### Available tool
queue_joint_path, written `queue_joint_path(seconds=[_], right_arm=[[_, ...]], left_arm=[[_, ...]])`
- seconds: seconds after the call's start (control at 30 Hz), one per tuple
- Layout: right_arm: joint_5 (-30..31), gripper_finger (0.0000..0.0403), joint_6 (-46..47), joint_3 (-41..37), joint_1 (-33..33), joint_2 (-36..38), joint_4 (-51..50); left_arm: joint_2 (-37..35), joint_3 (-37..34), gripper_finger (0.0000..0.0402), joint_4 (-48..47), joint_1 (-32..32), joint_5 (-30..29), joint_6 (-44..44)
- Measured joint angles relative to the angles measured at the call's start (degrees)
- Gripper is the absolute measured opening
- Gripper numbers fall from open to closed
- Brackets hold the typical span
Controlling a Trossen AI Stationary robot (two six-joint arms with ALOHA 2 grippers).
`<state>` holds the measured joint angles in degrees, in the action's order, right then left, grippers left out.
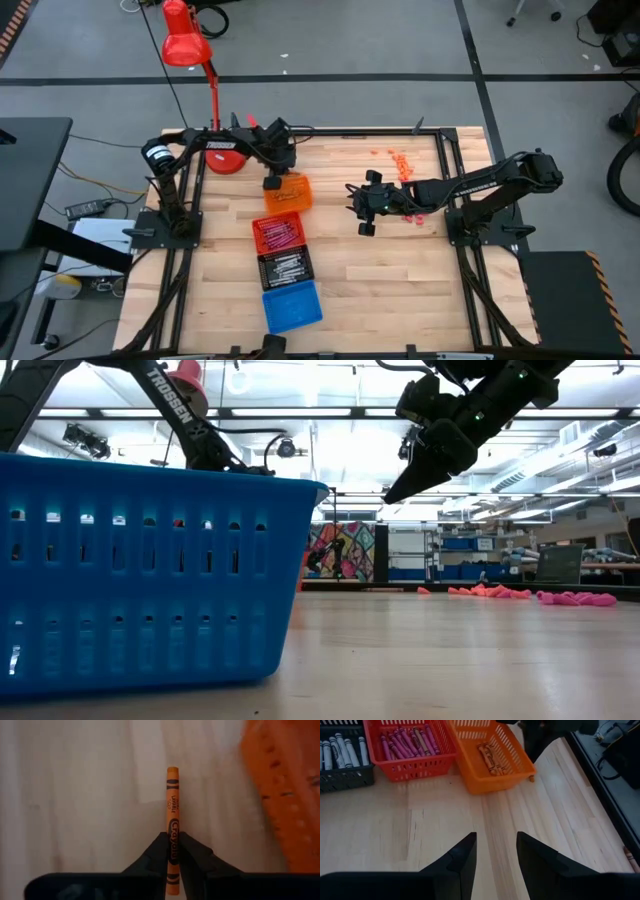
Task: Sort crayons
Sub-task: Put the orange crayon into the orange basket
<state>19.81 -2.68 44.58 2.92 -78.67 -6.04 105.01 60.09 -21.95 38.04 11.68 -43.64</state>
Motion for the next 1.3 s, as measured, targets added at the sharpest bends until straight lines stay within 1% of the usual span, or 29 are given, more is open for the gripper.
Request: queue_joint_path(seconds=[0.43,0.63,0.8,0.9,1.0,1.17,1.3], right_arm=[[0.0,0.0143,0.0,0.0,0.0,0.0,0.0],[0.0,0.0143,0.0,0.0,0.0,0.0,0.1],[0.0,0.0143,0.0,0.0,0.0,0.0,0.1],[0.0,0.0143,0.0,0.0,0.0,0.0,0.1],[0.0,0.0143,0.0,0.0,0.0,0.0,0.1],[0.0,0.0143,0.0,0.0,0.0,0.0,0.5],[0.0,0.0143,0.1,0.0,0.0,0.0,0.5]], left_arm=[[-3.8,0.5,0.0041,-0.3,0.0,-0.3,-0.3],[-8.2,0.5,0.0041,-0.8,0.0,-0.3,0.5],[-13.3,0.7,0.0041,-2.5,-0.3,-0.2,5.7],[-15.5,0.7,0.0041,-6.2,-1.1,0.0,12.2],[-16.0,0.7,0.0041,-10.7,-2.3,0.1,17.9],[-15.7,0.7,0.0041,-15.9,-4.9,0.1,18.9],[-15.7,0.6,0.0041,-16.4,-7.3,0.1,20.0]])
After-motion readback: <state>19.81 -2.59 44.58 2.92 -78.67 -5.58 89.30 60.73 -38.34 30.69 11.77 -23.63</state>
